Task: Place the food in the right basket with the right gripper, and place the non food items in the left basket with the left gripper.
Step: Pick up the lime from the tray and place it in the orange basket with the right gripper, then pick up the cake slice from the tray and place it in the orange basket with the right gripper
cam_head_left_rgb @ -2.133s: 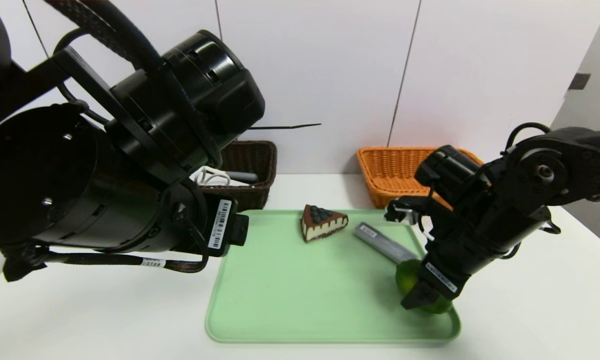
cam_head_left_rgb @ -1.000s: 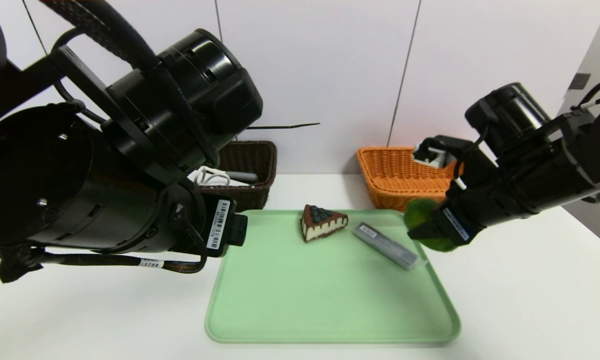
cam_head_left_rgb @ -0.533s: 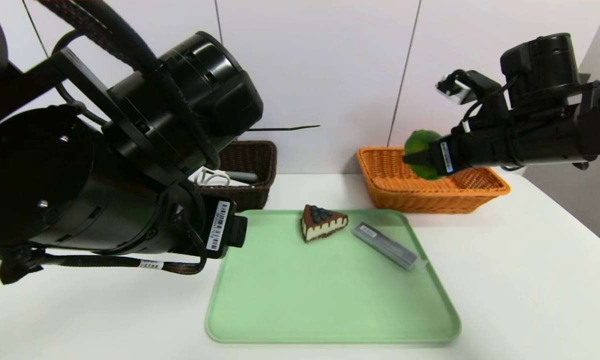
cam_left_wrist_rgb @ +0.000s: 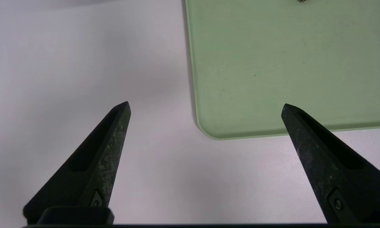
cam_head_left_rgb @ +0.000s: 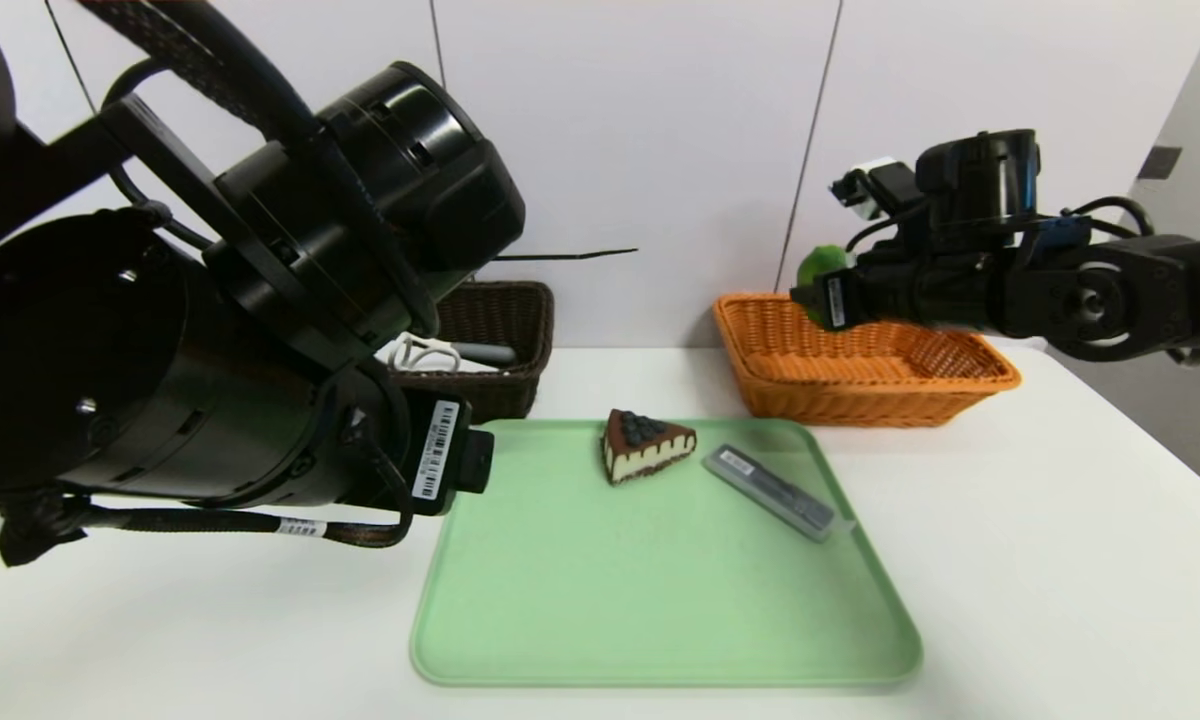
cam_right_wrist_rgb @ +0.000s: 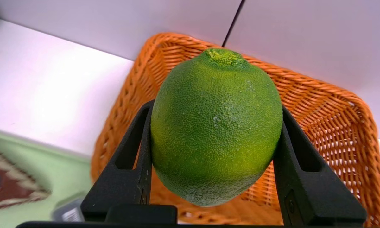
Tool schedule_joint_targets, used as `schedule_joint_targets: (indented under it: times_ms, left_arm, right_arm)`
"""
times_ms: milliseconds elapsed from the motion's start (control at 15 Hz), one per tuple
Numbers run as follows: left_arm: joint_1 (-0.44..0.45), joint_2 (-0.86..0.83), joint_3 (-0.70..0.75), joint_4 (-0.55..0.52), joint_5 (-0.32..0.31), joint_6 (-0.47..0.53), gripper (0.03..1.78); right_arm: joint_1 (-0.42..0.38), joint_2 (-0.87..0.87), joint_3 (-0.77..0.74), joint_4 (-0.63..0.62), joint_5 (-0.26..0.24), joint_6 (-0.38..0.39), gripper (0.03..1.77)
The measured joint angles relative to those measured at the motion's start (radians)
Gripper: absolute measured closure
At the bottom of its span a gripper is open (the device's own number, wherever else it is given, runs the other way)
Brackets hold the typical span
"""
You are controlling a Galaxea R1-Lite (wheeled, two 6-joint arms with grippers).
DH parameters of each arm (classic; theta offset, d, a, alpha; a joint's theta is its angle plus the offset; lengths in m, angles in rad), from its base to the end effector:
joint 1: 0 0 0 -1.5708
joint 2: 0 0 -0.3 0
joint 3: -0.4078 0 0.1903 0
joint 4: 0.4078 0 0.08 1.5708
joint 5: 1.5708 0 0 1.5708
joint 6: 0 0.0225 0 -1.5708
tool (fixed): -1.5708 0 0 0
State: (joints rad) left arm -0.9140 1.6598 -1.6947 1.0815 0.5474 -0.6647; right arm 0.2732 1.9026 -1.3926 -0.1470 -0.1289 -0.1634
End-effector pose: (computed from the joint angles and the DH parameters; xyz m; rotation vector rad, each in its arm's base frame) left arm 0.1609 -0.1895 0.2944 0.0770 0.8306 -0.0573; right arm 0.3693 0.1005 0.2279 -0.2339 0.3439 0.1716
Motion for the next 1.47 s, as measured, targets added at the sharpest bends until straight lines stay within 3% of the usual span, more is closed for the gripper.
schedule_joint_targets:
  times_ms: [200,667,1000,1467]
  left_arm:
    - [0.000,-0.002,0.000,0.000,0.000,-0.001,0.12]
    - [0.000,-0.002,0.001,0.000,0.000,-0.004,0.12]
    - [0.000,-0.002,0.000,0.000,0.000,-0.003,0.12]
    - [0.000,-0.009,0.000,0.000,0.000,-0.004,0.12]
  right_arm:
    - [-0.026,0.079,-0.014,-0.050,-0.001,-0.001,0.77]
    - [-0.050,0.186,-0.066,-0.042,0.001,-0.010,0.77]
    - [-0.055,0.210,-0.073,-0.033,0.007,-0.010,0.44]
    - [-0.056,0.136,-0.144,0.091,0.037,0.004,0.23]
